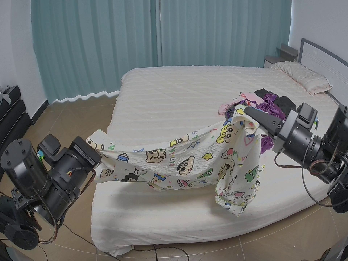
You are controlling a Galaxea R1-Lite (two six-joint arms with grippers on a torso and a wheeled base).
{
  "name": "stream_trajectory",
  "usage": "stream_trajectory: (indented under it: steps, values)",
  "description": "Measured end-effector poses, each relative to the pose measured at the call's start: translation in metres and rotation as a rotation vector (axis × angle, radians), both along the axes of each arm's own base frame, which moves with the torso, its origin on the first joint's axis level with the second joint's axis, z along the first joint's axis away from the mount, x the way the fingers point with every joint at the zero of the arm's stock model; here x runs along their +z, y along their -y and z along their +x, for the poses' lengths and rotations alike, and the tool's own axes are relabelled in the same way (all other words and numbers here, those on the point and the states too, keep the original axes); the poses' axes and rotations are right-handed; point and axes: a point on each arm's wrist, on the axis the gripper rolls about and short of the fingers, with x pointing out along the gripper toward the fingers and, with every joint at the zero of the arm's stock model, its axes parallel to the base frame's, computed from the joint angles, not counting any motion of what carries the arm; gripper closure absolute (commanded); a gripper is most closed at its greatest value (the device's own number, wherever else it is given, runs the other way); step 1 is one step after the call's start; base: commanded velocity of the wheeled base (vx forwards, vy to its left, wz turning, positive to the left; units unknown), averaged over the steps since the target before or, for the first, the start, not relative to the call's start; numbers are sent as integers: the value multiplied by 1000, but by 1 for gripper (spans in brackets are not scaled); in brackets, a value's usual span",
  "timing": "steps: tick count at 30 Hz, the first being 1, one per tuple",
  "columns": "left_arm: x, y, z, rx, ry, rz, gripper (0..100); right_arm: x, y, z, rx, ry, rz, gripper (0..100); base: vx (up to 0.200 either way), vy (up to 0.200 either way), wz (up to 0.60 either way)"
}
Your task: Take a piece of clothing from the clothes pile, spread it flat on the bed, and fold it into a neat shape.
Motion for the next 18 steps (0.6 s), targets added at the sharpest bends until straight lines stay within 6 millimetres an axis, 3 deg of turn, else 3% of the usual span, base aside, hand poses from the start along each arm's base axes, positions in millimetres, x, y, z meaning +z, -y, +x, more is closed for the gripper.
stream_trajectory:
  steps: [7, 13, 18]
  values:
    - [8, 3, -18, -57, 49, 44, 100, 19, 16, -29, 33, 79, 34, 100, -200, 0, 0]
    - [21, -2, -31, -78, 124, 84, 100, 43, 33, -58, 51, 200, 76, 100, 0, 0, 0]
    - [43, 1, -30, -112, 210, 50, 100, 59, 45, -68, 29, 277, 90, 100, 0, 0, 0]
